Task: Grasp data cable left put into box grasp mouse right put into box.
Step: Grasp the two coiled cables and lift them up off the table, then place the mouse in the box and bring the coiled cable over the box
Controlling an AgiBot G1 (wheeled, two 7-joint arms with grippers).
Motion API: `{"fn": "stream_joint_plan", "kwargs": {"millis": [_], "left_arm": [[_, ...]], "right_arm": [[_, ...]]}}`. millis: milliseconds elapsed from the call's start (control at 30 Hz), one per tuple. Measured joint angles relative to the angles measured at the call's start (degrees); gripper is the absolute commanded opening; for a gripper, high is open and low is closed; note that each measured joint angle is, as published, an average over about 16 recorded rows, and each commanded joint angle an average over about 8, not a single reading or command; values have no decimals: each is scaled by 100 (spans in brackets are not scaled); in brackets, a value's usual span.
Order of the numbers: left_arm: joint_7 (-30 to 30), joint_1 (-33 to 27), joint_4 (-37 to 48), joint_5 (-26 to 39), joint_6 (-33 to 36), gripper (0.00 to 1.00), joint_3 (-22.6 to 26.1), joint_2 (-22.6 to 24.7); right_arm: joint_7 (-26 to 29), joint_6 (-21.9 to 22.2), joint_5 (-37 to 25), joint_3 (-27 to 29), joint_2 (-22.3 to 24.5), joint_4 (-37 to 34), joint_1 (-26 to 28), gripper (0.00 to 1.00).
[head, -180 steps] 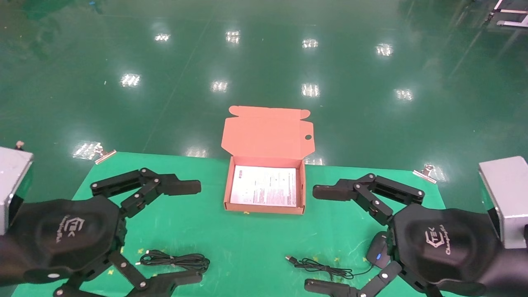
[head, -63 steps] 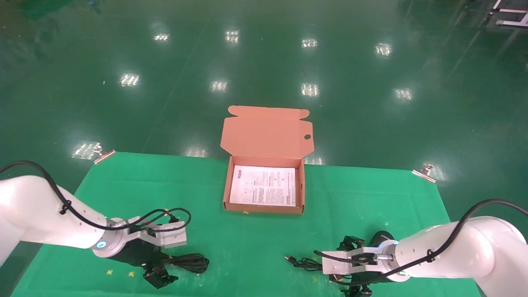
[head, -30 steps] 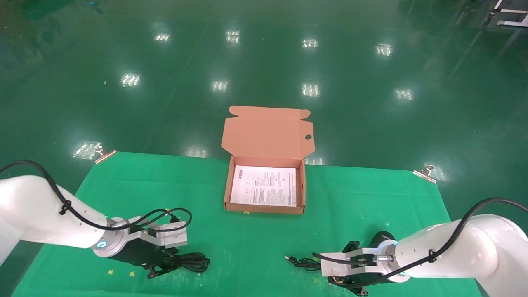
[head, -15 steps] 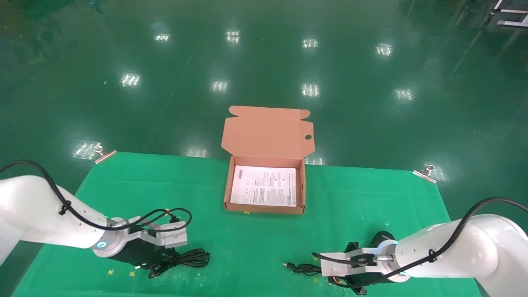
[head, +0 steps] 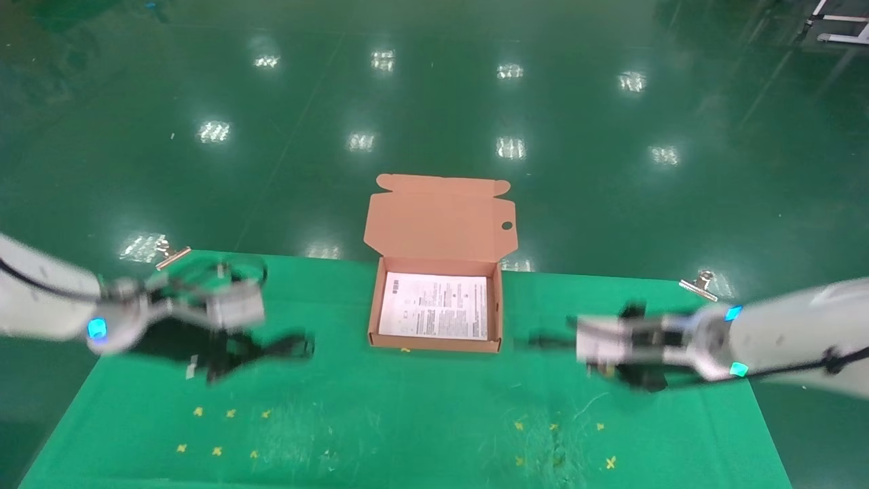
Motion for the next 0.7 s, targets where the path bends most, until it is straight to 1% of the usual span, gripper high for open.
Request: {"fn": "stream_joint_plan", "kwargs": {"millis": [133,233,467,700], "left_arm": [[-270,-269,-451,187,-189,0,-72,19],[-396,-421,-639,340,-404,0,-107,122],[-444,-689,-597,592,-948,0,-166,475],[-354,-892,-299,696,-1275,0,-193,753]], "right_arm": [[72,312,13,184,-192,79,336,0],[-6,622,95,297,-463,-86,577,0],[-472,1334,457,456,-1223,-914,1058,0],[-1053,1723,732,479,-1791,-1736,1432,0]]}}
